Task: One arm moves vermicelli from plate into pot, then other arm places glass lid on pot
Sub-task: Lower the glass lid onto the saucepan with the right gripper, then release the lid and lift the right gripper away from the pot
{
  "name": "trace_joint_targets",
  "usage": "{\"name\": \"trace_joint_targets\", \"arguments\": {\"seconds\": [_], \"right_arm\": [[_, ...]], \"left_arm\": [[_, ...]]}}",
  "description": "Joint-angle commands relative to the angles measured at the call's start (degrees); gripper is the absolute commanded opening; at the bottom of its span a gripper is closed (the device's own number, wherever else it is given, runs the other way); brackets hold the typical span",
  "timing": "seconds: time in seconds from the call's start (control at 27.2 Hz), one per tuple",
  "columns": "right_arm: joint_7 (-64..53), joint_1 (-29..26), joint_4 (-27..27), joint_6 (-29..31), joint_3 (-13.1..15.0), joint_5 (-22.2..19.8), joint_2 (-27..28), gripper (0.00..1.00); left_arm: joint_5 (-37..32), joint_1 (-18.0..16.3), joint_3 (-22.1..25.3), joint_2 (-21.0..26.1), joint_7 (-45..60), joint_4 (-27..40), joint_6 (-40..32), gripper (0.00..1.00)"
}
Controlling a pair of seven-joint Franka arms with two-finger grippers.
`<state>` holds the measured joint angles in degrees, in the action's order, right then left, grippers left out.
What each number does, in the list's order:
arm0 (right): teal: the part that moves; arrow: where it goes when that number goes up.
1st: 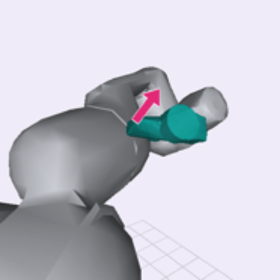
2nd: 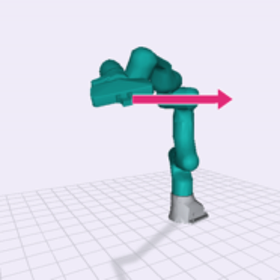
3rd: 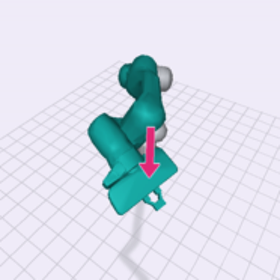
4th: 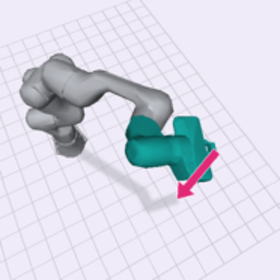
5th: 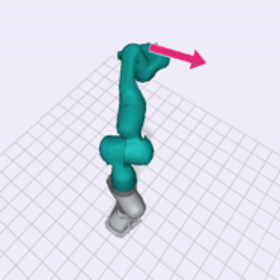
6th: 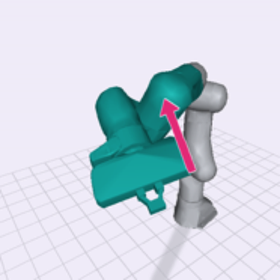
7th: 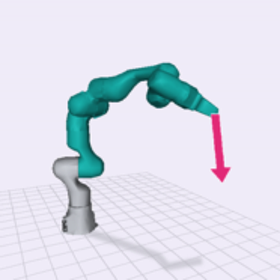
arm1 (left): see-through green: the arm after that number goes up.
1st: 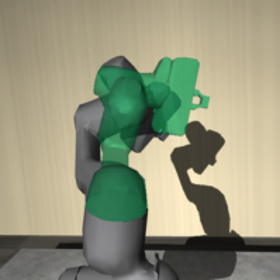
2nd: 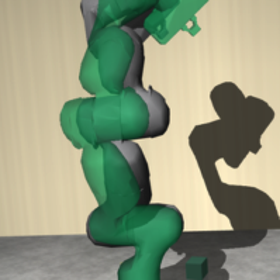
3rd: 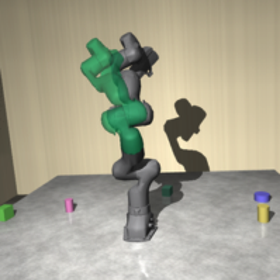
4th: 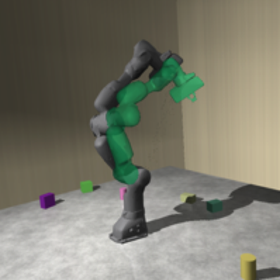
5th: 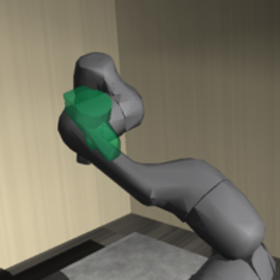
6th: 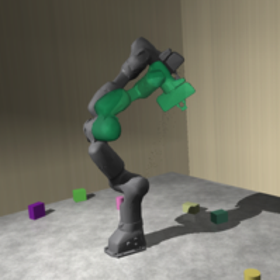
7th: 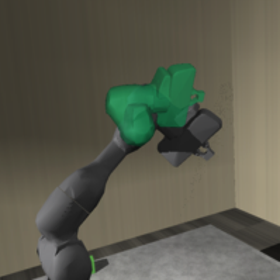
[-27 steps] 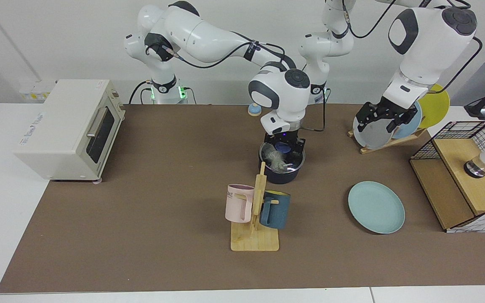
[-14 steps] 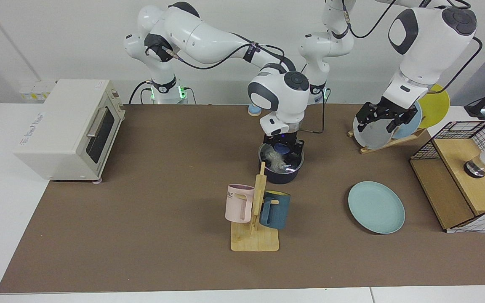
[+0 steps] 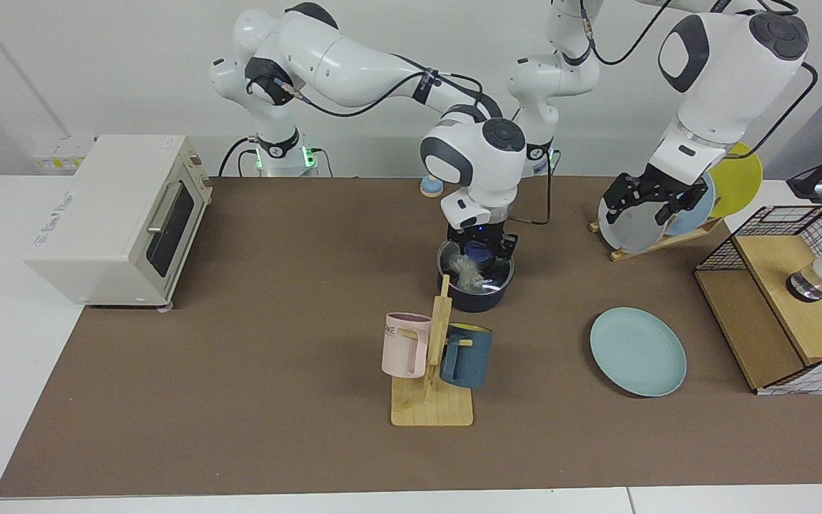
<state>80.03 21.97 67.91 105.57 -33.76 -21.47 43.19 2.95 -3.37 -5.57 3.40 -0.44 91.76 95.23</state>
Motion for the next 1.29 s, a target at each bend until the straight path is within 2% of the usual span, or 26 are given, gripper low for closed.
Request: {"name": "trace_joint_targets", "arguments": {"seconds": [0.0, 0.29, 0.62, 0.77, 0.92, 0.99, 1.06, 1.14, 1.25], "right_arm": [[-0.2, -1.8, -0.7, -2.1, -3.3, -0.9, -0.5, 1.00], [-3.4, -3.3, -0.8, -6.0, -6.4, -1.2, -3.3, 1.00], [-14.4, -4.7, -0.7, -11.5, -6.4, -1.1, -7.6, 1.00], [-22.0, -7.6, -0.7, -13.2, -7.2, -0.7, -10.0, 1.00], [-26.3, -9.1, -0.8, -14.3, -6.9, -0.4, -12.1, 1.00], [-29.4, -10.6, -0.8, -14.8, -6.5, 1.2, -13.1, 1.00], [-32.5, -11.4, -0.8, -15.1, -4.7, 3.2, -14.6, 1.00], [-36.0, -11.4, -0.8, -15.6, -0.4, 5.9, -16.5, 1.00], [-43.3, -10.8, -0.6, -15.7, 8.1, 12.7, -19.6, 1.00]], "left_arm": [[-0.1, 0.0, 0.1, -0.1, -0.5, -0.8, -1.4, 1.00], [-0.1, 0.0, 0.1, -0.1, -0.5, -0.8, -1.4, 1.00], [-0.1, -0.1, 0.1, -0.1, -0.5, -0.9, -1.4, 1.00], [-0.1, 0.0, 0.1, -0.1, -0.6, -0.9, -1.4, 1.00], [-0.1, -0.1, 0.1, -0.1, -0.6, -0.9, -1.4, 1.00], [-0.1, -0.2, 0.1, -0.1, -0.5, -0.9, -1.4, 1.00], [-0.1, -0.2, 0.1, -0.1, -0.5, -0.9, -1.4, 1.00], [-0.1, -0.3, 0.2, -0.1, -0.5, -0.9, -1.4, 1.00], [-0.1, -0.2, 0.1, -0.1, -0.6, -0.9, -1.4, 1.00]]}}
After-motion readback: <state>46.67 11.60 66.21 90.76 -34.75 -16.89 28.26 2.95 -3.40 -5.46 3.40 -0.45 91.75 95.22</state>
